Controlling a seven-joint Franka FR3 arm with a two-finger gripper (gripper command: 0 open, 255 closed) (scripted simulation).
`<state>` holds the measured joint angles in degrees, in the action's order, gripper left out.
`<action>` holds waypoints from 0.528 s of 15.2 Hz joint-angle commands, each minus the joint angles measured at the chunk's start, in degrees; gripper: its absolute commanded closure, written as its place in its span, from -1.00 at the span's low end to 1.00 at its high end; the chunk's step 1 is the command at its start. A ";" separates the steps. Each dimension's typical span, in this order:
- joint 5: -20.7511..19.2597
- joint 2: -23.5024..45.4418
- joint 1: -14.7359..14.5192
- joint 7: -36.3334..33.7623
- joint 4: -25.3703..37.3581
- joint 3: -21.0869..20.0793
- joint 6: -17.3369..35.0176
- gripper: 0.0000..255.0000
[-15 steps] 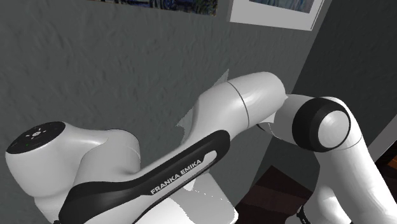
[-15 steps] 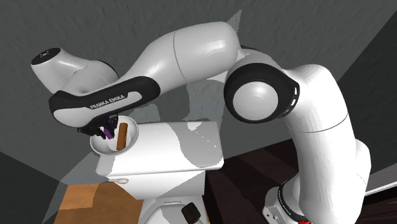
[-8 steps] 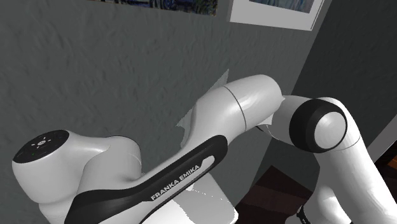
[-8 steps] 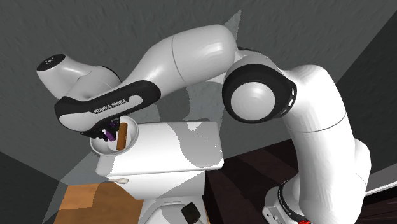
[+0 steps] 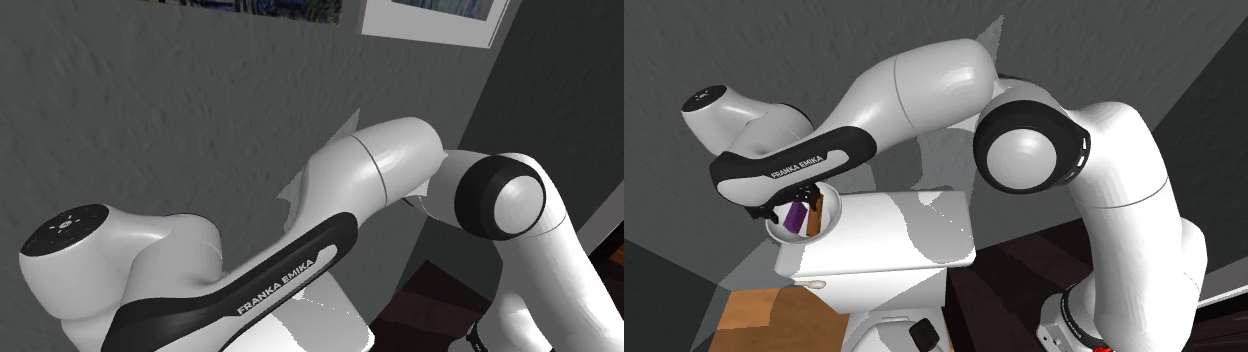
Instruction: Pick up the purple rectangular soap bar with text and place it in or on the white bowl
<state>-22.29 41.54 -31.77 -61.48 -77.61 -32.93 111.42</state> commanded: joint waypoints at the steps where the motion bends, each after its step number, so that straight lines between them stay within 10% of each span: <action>1: 0.00 0.00 0.00 0.00 0.00 0.00 0.00 -1.00; 8: 1.24 -1.92 -0.35 0.96 4.41 -0.81 -5.97 -1.00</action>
<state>-21.09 39.67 -32.14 -60.54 -73.25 -33.73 105.58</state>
